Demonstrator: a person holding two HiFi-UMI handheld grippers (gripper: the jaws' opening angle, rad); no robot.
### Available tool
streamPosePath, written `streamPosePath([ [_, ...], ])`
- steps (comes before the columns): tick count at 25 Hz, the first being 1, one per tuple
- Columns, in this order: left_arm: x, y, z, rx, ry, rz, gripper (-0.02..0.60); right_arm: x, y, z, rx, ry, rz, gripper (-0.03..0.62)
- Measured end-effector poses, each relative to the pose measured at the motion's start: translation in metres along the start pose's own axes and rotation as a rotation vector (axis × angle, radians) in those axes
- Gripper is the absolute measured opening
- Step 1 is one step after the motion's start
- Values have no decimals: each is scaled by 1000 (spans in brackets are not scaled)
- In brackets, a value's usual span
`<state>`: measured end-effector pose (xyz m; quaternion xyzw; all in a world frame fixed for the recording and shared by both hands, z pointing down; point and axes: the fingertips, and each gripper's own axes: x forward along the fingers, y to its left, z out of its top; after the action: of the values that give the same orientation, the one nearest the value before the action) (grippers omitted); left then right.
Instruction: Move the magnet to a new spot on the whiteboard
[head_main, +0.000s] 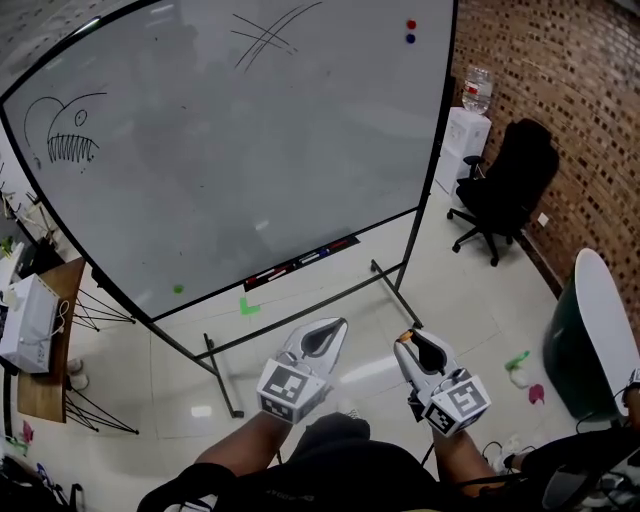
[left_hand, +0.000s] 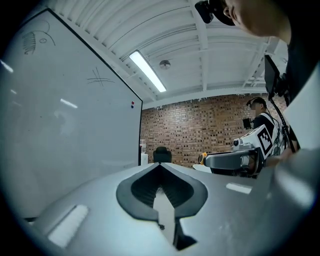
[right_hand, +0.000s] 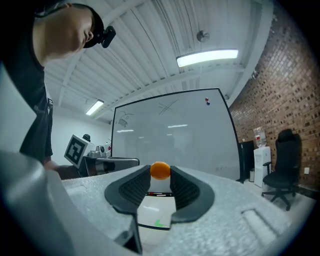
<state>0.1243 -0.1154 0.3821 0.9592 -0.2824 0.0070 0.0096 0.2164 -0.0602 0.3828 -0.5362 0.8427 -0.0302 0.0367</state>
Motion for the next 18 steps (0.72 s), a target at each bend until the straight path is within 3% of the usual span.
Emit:
streamPosePath([
  [18,183,90,31,-2,-34,82,15,132,-177,56,-72,-29,89,110],
])
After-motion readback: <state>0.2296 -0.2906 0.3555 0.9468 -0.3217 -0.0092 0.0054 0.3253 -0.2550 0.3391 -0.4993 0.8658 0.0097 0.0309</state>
